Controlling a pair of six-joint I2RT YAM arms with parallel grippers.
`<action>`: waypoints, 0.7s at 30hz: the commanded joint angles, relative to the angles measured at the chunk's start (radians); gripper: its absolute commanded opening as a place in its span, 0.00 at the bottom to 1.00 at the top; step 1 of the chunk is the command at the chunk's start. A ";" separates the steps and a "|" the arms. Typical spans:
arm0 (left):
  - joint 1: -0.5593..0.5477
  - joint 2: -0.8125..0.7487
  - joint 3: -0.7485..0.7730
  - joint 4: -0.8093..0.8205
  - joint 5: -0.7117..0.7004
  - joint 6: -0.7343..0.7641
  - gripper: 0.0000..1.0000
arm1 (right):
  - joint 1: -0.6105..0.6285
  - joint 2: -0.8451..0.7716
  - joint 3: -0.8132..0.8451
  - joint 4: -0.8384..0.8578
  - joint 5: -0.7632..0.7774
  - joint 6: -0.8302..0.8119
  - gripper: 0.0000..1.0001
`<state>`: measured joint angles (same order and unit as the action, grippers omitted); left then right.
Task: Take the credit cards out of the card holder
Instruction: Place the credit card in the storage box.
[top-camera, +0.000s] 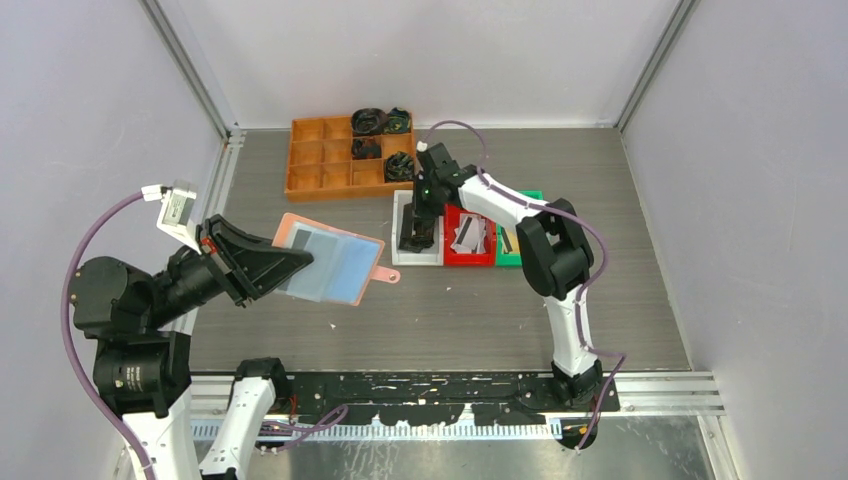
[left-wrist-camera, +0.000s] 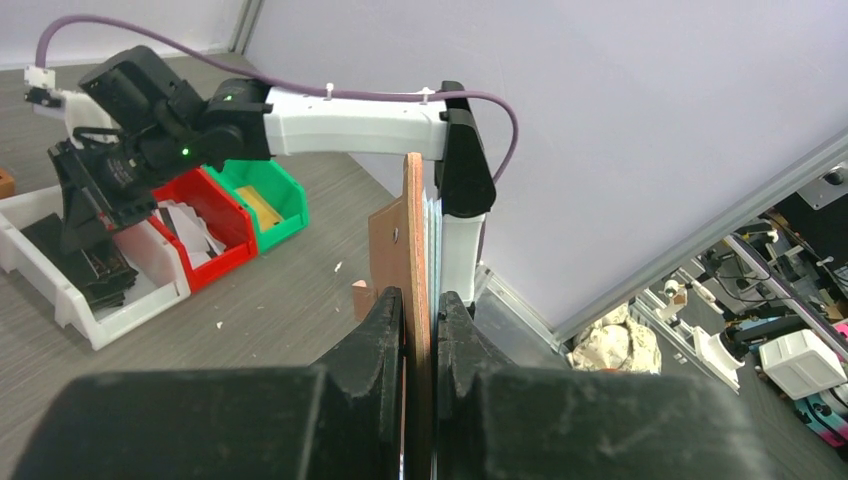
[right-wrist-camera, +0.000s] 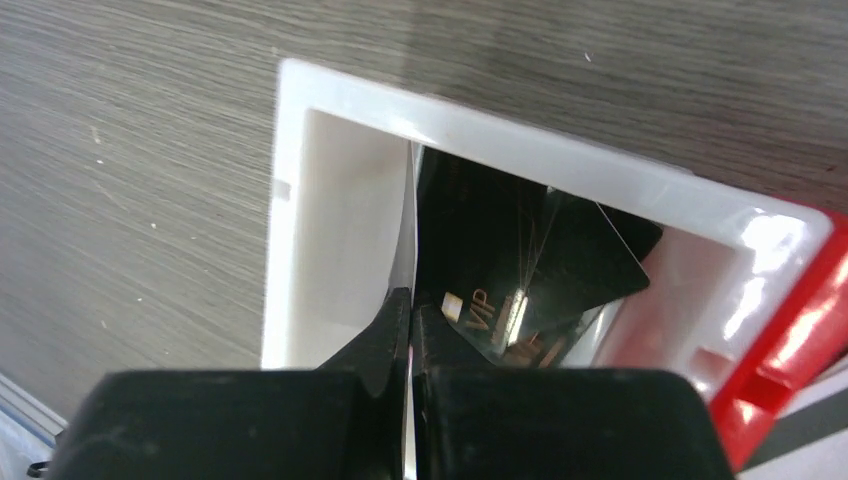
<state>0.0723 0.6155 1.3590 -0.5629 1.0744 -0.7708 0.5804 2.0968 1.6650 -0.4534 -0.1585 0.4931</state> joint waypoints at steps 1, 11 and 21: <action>0.003 -0.006 0.009 0.087 0.009 -0.025 0.00 | 0.003 0.014 0.042 0.003 -0.001 0.004 0.01; 0.003 -0.020 -0.006 0.072 0.013 -0.009 0.00 | 0.026 -0.177 -0.063 0.050 0.039 0.003 0.38; 0.002 -0.021 -0.003 0.057 0.024 0.008 0.00 | 0.055 -0.574 -0.118 0.067 0.003 0.024 0.71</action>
<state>0.0723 0.6041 1.3510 -0.5434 1.0840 -0.7769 0.6308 1.7378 1.5707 -0.4587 -0.1219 0.5014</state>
